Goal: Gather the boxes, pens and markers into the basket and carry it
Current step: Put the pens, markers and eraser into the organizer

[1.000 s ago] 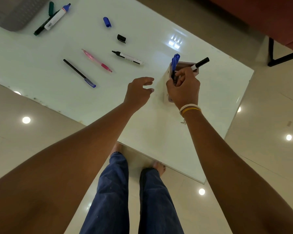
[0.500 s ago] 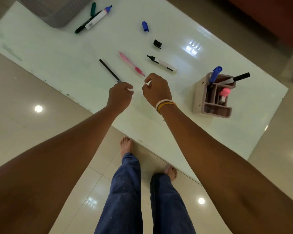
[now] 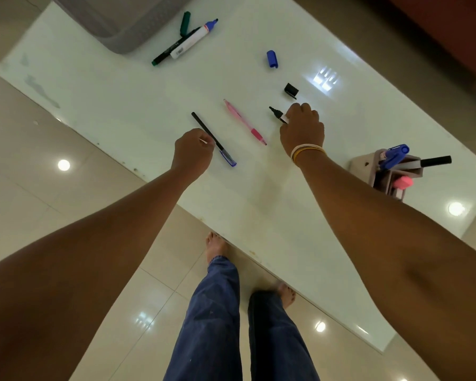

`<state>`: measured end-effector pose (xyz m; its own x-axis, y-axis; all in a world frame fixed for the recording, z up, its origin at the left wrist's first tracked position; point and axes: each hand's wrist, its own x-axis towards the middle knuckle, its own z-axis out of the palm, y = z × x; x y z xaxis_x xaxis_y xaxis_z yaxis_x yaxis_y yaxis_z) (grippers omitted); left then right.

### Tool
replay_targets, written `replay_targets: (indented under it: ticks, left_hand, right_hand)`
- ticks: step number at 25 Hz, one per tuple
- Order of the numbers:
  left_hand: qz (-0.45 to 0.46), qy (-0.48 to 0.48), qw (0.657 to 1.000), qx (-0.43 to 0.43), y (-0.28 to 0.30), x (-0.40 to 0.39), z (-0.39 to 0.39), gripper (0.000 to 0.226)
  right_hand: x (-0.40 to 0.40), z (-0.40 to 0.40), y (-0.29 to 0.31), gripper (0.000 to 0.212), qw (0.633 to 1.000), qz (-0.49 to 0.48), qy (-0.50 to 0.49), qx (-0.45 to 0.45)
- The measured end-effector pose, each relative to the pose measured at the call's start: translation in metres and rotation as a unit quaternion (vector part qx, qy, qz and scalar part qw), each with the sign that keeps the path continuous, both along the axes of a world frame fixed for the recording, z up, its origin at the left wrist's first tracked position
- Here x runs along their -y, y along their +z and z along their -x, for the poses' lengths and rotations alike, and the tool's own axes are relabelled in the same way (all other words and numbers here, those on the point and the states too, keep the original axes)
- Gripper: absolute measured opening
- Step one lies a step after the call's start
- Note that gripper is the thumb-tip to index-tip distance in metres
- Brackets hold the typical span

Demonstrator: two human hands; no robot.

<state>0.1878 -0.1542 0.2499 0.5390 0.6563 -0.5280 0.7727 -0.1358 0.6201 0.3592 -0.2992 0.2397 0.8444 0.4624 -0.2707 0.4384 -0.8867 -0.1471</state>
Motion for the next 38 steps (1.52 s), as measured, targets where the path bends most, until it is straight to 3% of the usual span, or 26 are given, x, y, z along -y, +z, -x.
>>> replay_targets:
  ticks: [2,5,10,13,16,18,20,24,26,31,35,38]
  left_hand:
    - [0.000,0.004,1.000,0.015,-0.001,-0.003,-0.009,0.013]
    - [-0.012,0.008,0.999,0.050,-0.001,-0.002,-0.023,0.013]
    - [-0.003,0.014,0.995,0.101,0.002,-0.001,-0.051,0.016]
    - [0.084,0.057,0.987,0.127,0.008,0.003,-0.068,0.018]
    - [0.249,0.115,0.951,0.142,0.016,0.017,-0.086,0.024]
    - [0.290,0.156,0.931,0.157,0.017,0.025,-0.092,0.025]
    - [0.313,0.199,0.913,0.169,0.016,0.029,-0.093,0.021]
    - [0.428,0.282,0.838,0.184,0.015,0.023,-0.089,0.024]
    - [0.447,0.288,0.824,0.197,0.015,0.022,-0.087,0.026]
    - [0.436,0.229,0.847,0.200,0.021,0.027,-0.085,0.024]
    - [0.357,0.111,0.908,0.191,0.022,0.025,-0.078,0.023]
    - [0.392,0.141,0.883,0.216,0.022,0.037,-0.069,0.025]
  right_hand:
    - [-0.005,-0.003,0.000,0.036,0.999,-0.052,-0.007,-0.013]
    - [-0.018,-0.014,-0.002,0.035,0.989,-0.116,-0.094,-0.019]
    - [-0.030,-0.034,-0.006,0.031,0.974,-0.118,-0.176,-0.074]
    - [-0.033,-0.011,-0.002,0.028,0.939,-0.258,-0.192,-0.125]
    - [-0.030,0.030,0.005,0.016,0.916,-0.329,-0.163,-0.160]
    - [-0.029,0.049,0.010,0.010,0.902,-0.352,-0.175,-0.176]
    - [-0.026,0.060,0.016,0.017,0.891,-0.367,-0.187,-0.192]
    - [-0.013,0.076,0.022,0.031,0.918,-0.335,-0.124,-0.172]
    - [-0.006,0.079,0.023,0.034,0.936,-0.302,-0.096,-0.151]
    - [0.001,0.075,0.030,0.036,0.961,-0.239,-0.066,-0.127]
    - [0.004,0.071,0.040,0.026,0.941,-0.276,-0.125,-0.147]
    - [0.004,0.073,0.049,0.017,0.909,-0.317,-0.202,-0.178]
